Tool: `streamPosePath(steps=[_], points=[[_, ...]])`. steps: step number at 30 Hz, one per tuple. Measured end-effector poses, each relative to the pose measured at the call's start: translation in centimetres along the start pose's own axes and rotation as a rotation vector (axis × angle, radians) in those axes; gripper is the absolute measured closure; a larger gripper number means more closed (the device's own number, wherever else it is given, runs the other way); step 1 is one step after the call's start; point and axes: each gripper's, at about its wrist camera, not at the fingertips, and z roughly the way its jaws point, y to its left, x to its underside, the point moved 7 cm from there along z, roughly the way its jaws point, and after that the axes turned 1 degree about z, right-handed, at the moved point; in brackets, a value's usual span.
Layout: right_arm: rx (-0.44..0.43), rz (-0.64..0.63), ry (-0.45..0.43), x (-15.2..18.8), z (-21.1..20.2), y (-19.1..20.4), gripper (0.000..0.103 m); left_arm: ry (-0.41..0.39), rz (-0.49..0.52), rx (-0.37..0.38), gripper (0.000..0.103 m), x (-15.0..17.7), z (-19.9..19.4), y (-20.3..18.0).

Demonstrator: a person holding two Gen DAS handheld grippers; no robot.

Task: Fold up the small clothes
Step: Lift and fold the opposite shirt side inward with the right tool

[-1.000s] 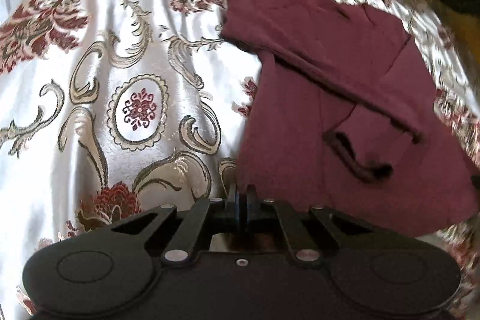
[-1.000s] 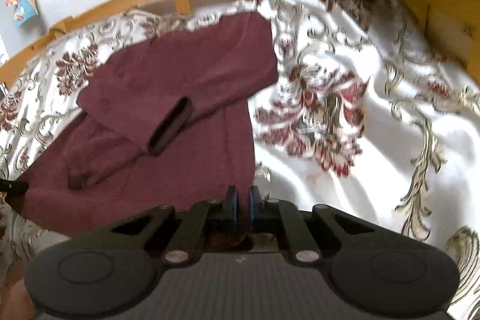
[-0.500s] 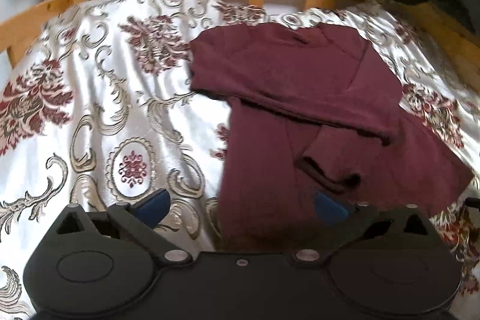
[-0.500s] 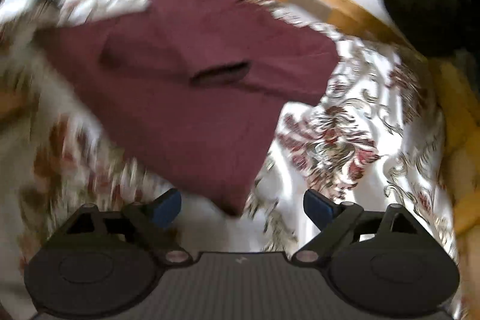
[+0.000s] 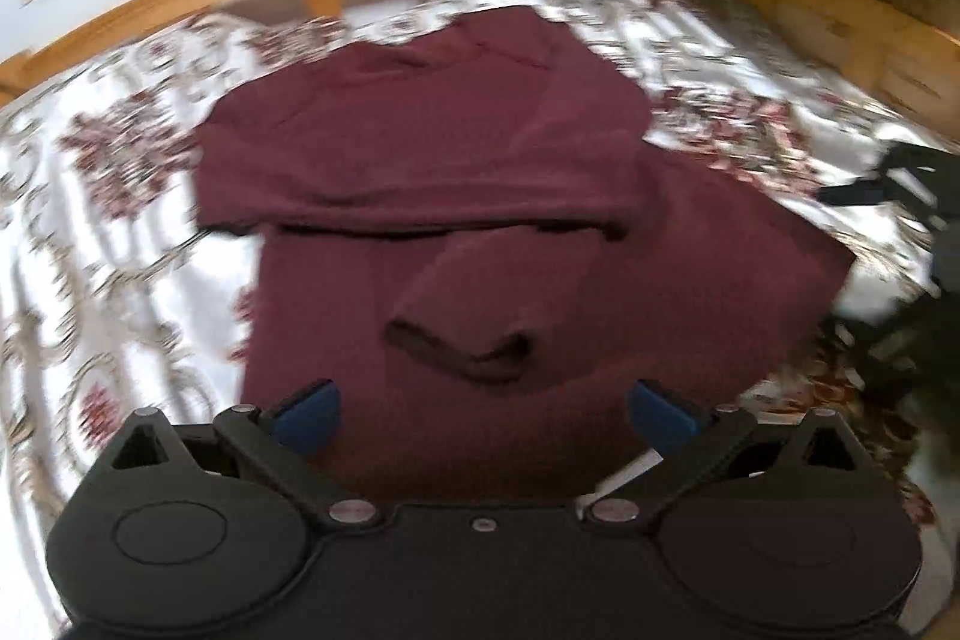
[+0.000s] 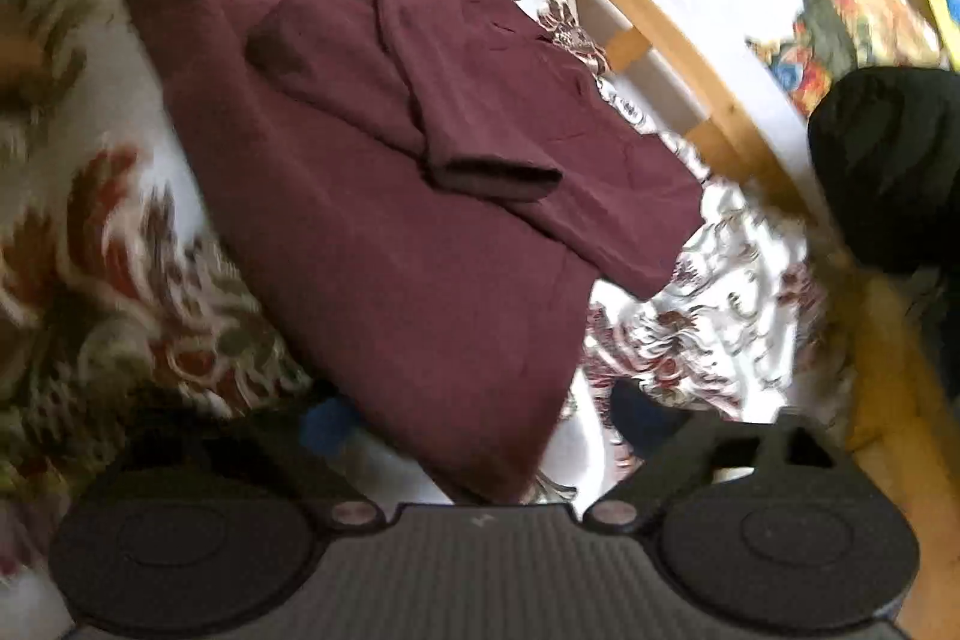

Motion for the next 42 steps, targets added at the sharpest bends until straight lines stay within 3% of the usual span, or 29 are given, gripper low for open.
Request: streamPosePath(steps=[4, 8, 14, 18, 23, 26, 32, 37, 42], points=[[-0.052, 0.123, -0.032, -0.6, 0.3, -1.9, 0.078, 0.019, 0.057, 0.058, 0.001, 0.1, 0.4, -2.4], [-0.160, 0.299, -0.072, -1.4, -0.3, -3.9, 0.088, 0.029, 0.093, 0.099, 0.001, 0.4, 0.9, -4.3], [-0.290, 0.535, -0.101, -1.8, 0.1, -6.9, 0.090, 0.039, 0.231, 0.048, 0.001, 0.2, 3.0, -7.6], [-0.357, 0.681, -0.128, -1.7, 0.4, -8.5, 0.091, 0.045, 0.267, 0.002, 0.003, -0.4, 4.6, -8.4], [-0.346, 0.692, -0.133, -1.5, 0.5, -9.1, 0.091, 0.066, 0.186, -0.071, 0.015, -0.5, 5.4, -6.8], [-0.338, 0.688, -0.128, -1.4, 0.5, -8.7, 0.091, 0.071, 0.163, -0.161, 0.022, -0.1, 5.2, -5.0], [-0.310, 0.685, -0.142, -1.6, 0.0, -8.7, 0.091, 0.068, 0.170, -0.330, 0.024, 2.3, 3.1, -1.0], [-0.295, 0.689, -0.149, -1.6, -0.1, -8.7, 0.091, 0.093, 0.102, -0.397, 0.026, 3.7, 1.8, 2.6], [-0.268, 0.703, -0.153, -1.5, 0.0, -8.7, 0.091, 0.040, 0.114, -0.434, 0.029, 2.6, 0.9, 4.0]])
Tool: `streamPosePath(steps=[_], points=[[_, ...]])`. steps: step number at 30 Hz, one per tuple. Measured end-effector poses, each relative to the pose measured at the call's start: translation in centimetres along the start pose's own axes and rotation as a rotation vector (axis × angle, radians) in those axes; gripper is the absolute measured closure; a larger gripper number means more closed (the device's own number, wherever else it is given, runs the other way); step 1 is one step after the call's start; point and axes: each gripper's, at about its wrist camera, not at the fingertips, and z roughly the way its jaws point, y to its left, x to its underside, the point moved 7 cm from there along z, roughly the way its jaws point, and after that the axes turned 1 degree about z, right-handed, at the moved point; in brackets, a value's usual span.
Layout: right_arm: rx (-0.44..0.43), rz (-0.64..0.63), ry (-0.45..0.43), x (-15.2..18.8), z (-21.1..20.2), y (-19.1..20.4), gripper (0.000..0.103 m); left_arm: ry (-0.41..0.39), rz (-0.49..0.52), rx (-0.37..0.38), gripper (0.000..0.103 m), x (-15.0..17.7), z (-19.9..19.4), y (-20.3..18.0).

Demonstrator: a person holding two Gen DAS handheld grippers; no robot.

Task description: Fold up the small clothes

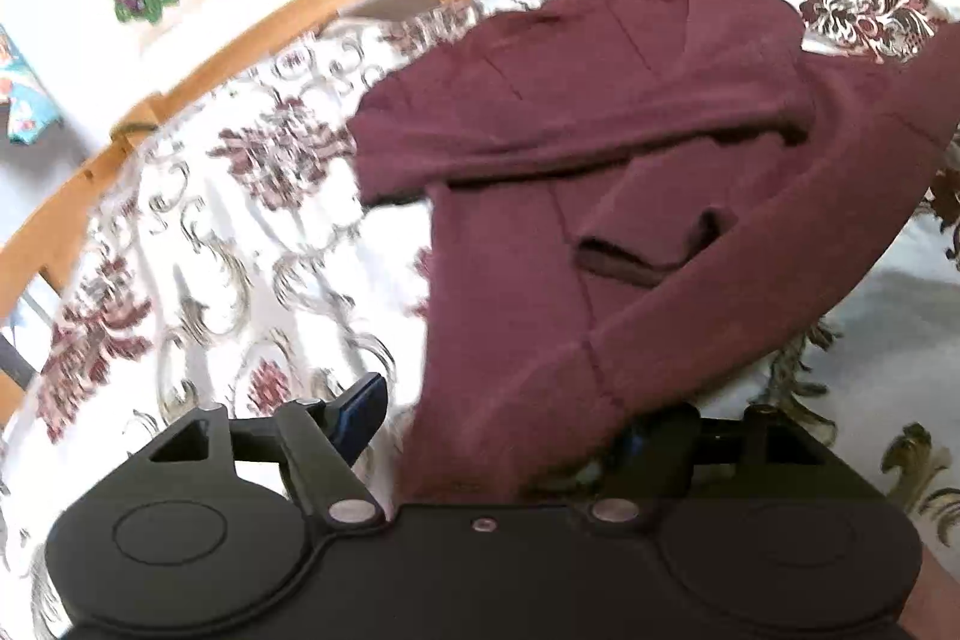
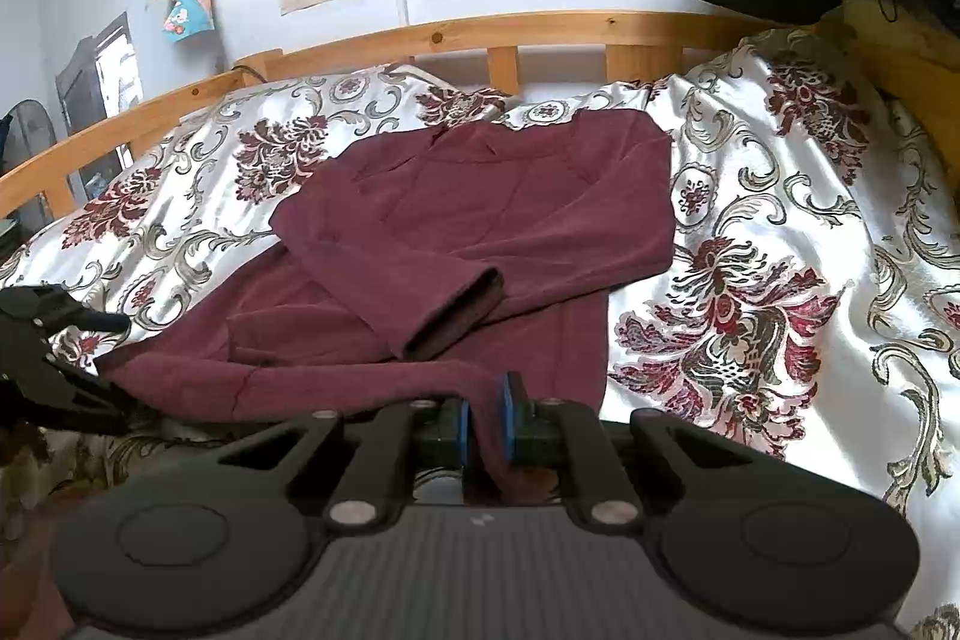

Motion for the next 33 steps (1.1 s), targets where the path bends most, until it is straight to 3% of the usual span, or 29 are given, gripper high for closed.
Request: streamPosePath(steps=[5, 7, 13, 17, 18, 23, 28, 33], points=[[0.020, 0.020, 0.000, 0.3, 0.1, -0.4, 0.091, -0.075, 0.048, -0.048, 0.032, -0.6, -0.9, 0.4], [0.031, 0.018, -0.001, 0.4, 0.2, -0.5, 0.091, -0.064, 0.061, -0.073, 0.041, -0.2, -0.9, 0.2], [0.043, -0.002, -0.009, 0.4, 0.1, -0.2, 0.091, -0.045, 0.013, -0.049, 0.053, 1.4, -0.9, 0.5], [0.060, -0.031, -0.024, 0.3, -0.1, 0.2, 0.091, -0.117, 0.077, -0.044, 0.094, 1.0, -2.0, -0.4], [0.066, -0.040, -0.031, 0.2, -0.3, 0.4, 0.091, -0.141, 0.084, -0.049, 0.097, 0.7, -2.4, -0.6], [0.080, -0.059, -0.058, 0.1, -1.9, 1.2, 0.097, -0.219, 0.074, -0.039, 0.099, -0.5, -4.1, -0.8], [0.094, -0.087, -0.067, 0.3, -4.3, 3.0, 0.098, -0.300, -0.021, 0.051, 0.099, -0.3, -7.0, 1.0], [0.105, -0.049, -0.080, 0.6, -8.2, 4.5, 0.098, -0.302, -0.088, 0.128, 0.099, 1.4, -9.5, 3.7]])
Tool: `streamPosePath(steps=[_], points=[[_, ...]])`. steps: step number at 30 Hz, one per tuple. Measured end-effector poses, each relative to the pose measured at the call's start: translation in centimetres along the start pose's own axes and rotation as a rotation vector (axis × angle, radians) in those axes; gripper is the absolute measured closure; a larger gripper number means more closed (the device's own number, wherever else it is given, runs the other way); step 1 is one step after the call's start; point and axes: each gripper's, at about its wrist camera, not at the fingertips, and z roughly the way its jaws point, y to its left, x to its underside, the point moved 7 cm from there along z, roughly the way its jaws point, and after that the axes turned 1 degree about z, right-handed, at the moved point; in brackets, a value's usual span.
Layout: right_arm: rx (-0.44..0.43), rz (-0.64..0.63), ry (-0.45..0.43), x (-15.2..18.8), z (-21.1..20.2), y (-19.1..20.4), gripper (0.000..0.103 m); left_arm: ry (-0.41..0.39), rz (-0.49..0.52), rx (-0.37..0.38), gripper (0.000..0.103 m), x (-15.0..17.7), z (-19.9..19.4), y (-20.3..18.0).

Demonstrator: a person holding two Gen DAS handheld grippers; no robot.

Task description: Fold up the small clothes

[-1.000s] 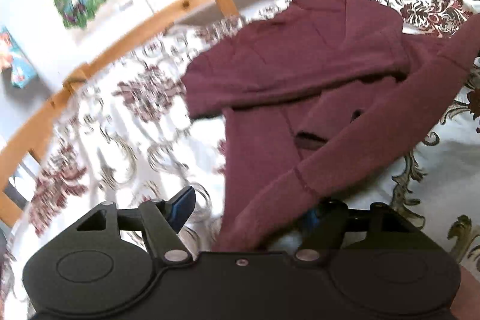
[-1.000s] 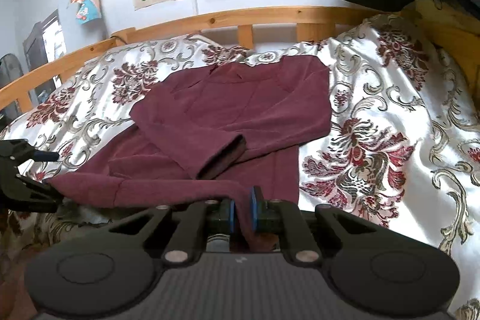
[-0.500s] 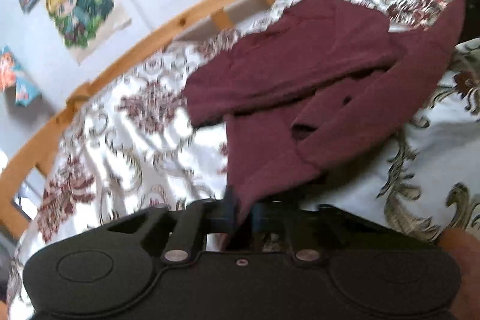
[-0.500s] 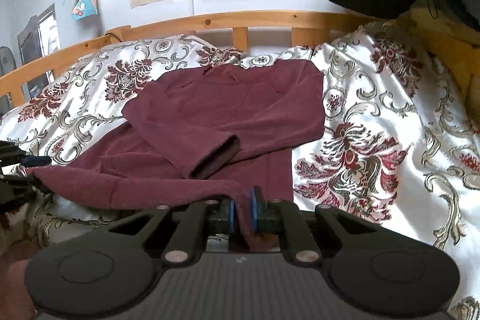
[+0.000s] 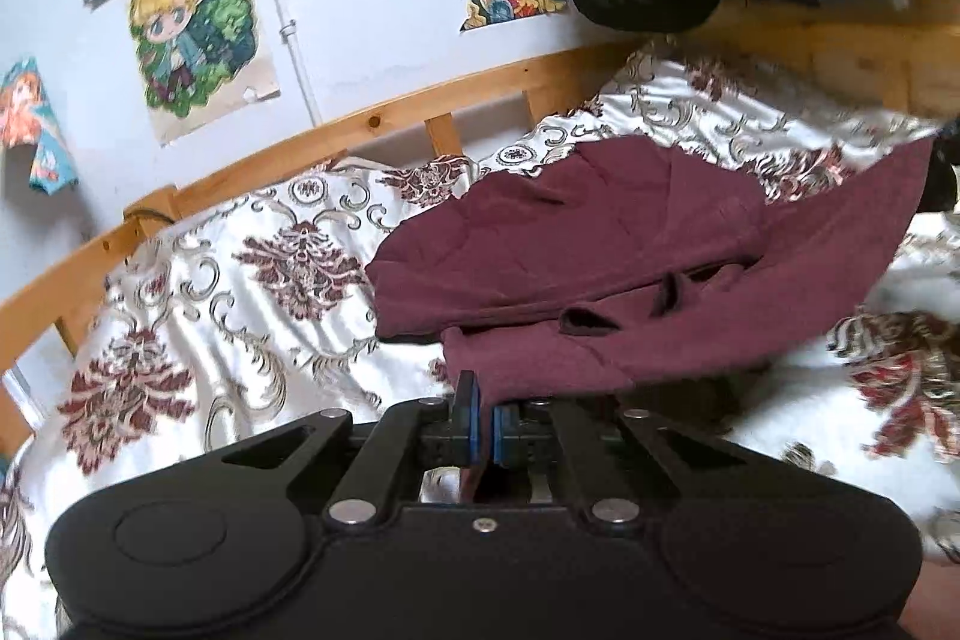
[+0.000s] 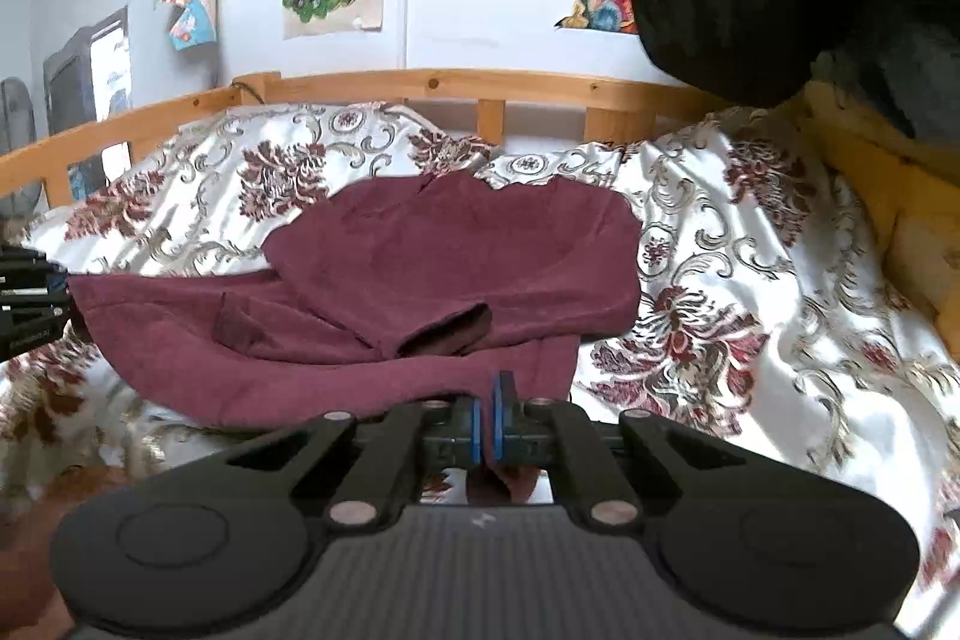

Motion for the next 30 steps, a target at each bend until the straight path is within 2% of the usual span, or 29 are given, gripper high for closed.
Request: streamPosePath(steps=[4, 7, 10, 13, 17, 22, 25, 30], points=[[-0.018, 0.054, 0.001, 0.1, -3.5, 1.1, 0.098, 0.011, -0.037, 0.092, 0.099, -0.1, -2.8, 1.4], [-0.049, 0.083, -0.007, -0.7, -5.5, 1.9, 0.098, -0.022, -0.036, 0.153, 0.099, -1.5, -4.4, 2.1], [-0.045, 0.066, -0.023, -2.3, -6.1, 2.0, 0.098, -0.044, -0.043, 0.179, 0.099, -4.1, -4.6, 3.1], [-0.032, 0.047, -0.040, -4.6, -5.0, 1.2, 0.098, -0.036, -0.061, 0.190, 0.099, -7.7, -3.1, 4.2], [-0.017, 0.041, -0.044, -8.6, -1.2, -0.7, 0.098, 0.038, -0.067, 0.181, 0.099, -12.7, 1.5, 5.5], [-0.009, 0.082, -0.007, -13.0, 6.9, -4.4, 0.098, 0.094, -0.035, 0.123, 0.099, -17.5, 9.2, 6.7], [0.020, 0.090, 0.029, -14.4, 11.8, -6.8, 0.098, 0.123, -0.021, 0.077, 0.099, -19.1, 14.8, 7.0], [0.008, 0.170, 0.105, -15.1, 20.2, -10.0, 0.098, 0.214, -0.099, 0.009, 0.099, -19.0, 22.9, 7.7]])
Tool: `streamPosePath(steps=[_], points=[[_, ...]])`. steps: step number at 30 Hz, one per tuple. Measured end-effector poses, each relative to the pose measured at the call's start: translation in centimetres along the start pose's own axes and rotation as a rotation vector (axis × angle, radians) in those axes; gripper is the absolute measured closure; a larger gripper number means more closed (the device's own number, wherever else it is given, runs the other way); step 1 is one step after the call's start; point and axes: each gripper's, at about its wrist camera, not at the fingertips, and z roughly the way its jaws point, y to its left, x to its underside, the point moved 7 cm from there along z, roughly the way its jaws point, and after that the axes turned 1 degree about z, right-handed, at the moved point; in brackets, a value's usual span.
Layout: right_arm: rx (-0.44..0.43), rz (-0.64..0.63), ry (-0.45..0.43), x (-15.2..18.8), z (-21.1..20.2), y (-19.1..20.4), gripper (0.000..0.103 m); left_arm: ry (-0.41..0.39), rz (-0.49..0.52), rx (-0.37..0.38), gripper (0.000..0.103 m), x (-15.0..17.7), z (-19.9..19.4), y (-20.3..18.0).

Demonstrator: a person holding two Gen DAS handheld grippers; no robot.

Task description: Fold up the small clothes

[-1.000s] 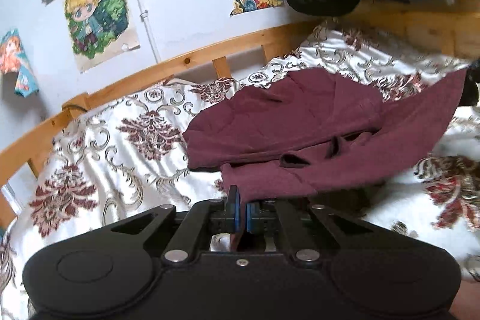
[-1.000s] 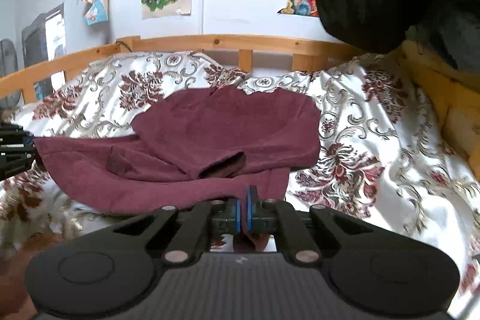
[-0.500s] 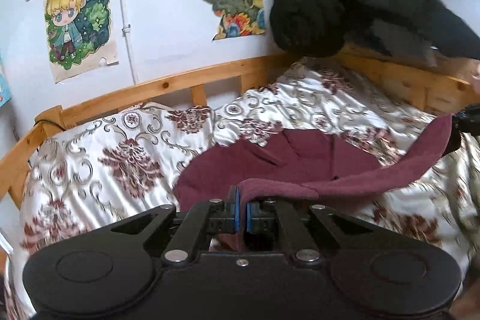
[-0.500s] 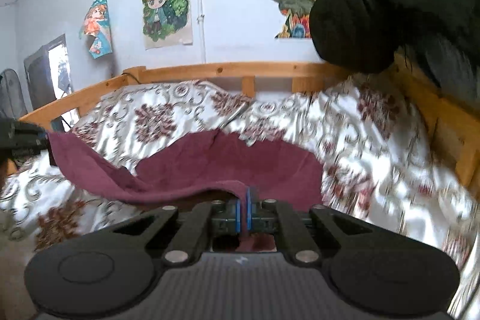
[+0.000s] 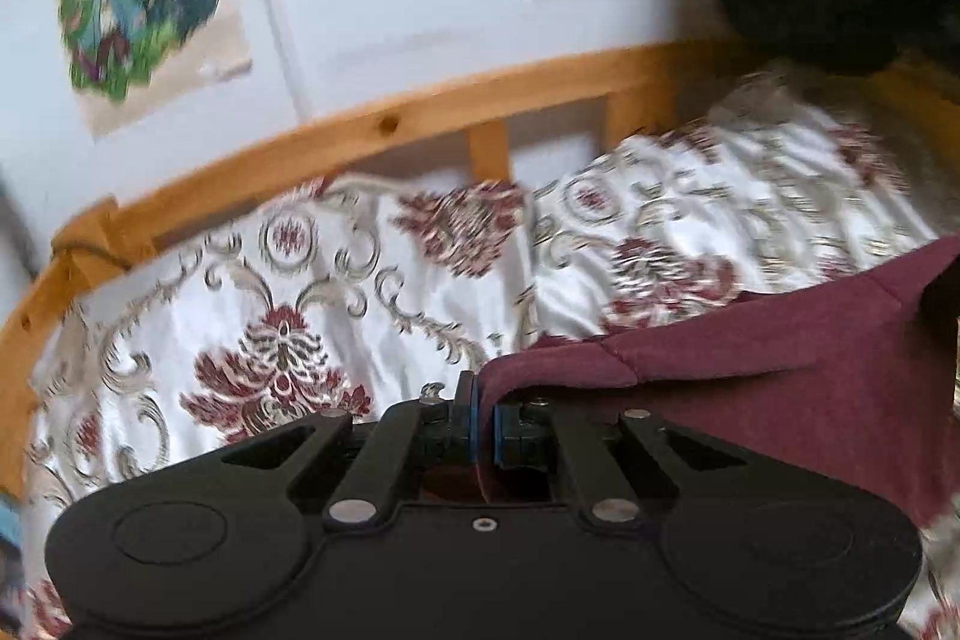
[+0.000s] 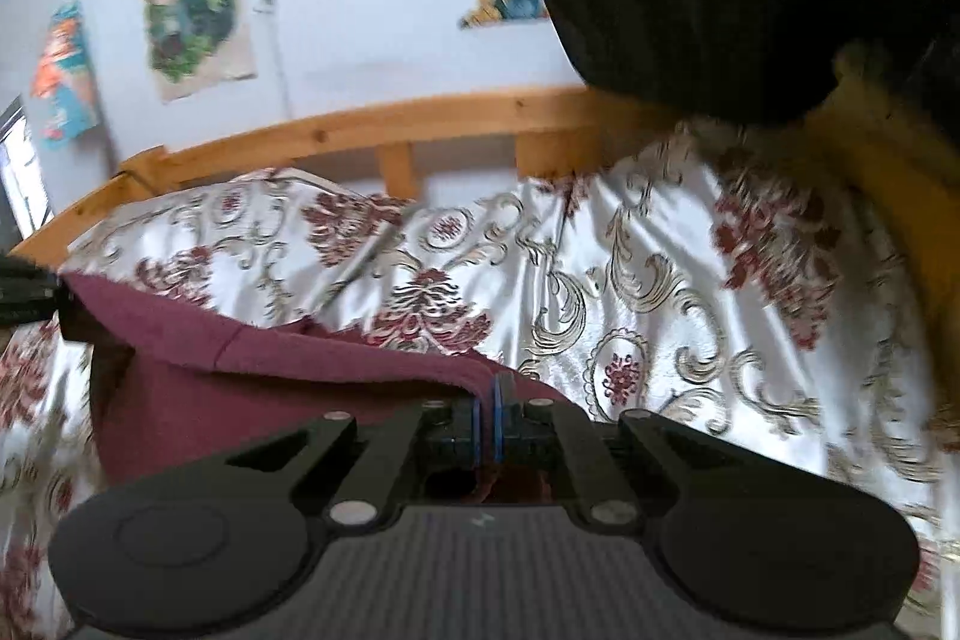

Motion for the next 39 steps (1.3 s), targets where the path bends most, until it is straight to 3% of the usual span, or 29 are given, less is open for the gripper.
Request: streamPosePath(steps=[5, 10, 12, 15, 17, 21, 23, 26, 27, 31, 36, 39], points=[[0.033, -0.022, 0.082, -0.1, 7.1, -1.3, 0.098, 0.076, -0.061, 0.012, 0.099, 0.2, 6.6, 0.6], [0.044, -0.003, 0.133, 0.9, 11.1, -2.6, 0.097, 0.131, -0.098, 0.034, 0.098, 1.5, 11.4, 1.2], [0.045, 0.024, 0.154, 1.5, 12.2, -3.0, 0.094, 0.157, -0.131, 0.051, 0.088, 2.2, 12.7, 1.5], [0.026, 0.071, 0.164, 2.1, 12.7, -3.4, 0.077, 0.199, -0.201, 0.080, 0.078, 3.2, 13.9, 2.3], [0.005, 0.098, 0.153, 2.3, 12.7, -3.6, 0.047, 0.211, -0.263, 0.103, 0.062, 3.7, 14.1, 3.1], [-0.012, 0.112, 0.125, 2.0, 11.9, -3.8, 0.026, 0.171, -0.328, 0.112, 0.027, 4.5, 12.9, 5.0], [-0.006, 0.094, 0.103, 1.9, 11.1, -3.8, 0.008, 0.135, -0.305, 0.117, 0.019, 4.8, 11.8, 5.3], [-0.028, 0.079, 0.068, 2.1, 9.7, -3.6, 0.002, 0.075, -0.268, 0.130, 0.006, 5.2, 9.8, 5.3], [-0.034, 0.074, 0.057, 2.3, 9.3, -3.5, 0.000, 0.060, -0.259, 0.129, 0.001, 5.2, 9.2, 5.3], [-0.027, -0.002, 0.031, 3.2, 8.1, -2.5, 0.000, 0.045, -0.236, 0.125, 0.001, 5.1, 8.1, 5.1], [0.015, -0.113, 0.056, 4.6, 9.0, -0.9, 0.001, 0.032, -0.364, 0.125, 0.001, 3.2, 7.7, 7.1], [0.065, -0.187, 0.081, 5.4, 10.4, -0.1, 0.015, -0.005, -0.389, 0.116, 0.002, 1.7, 7.0, 8.2]])
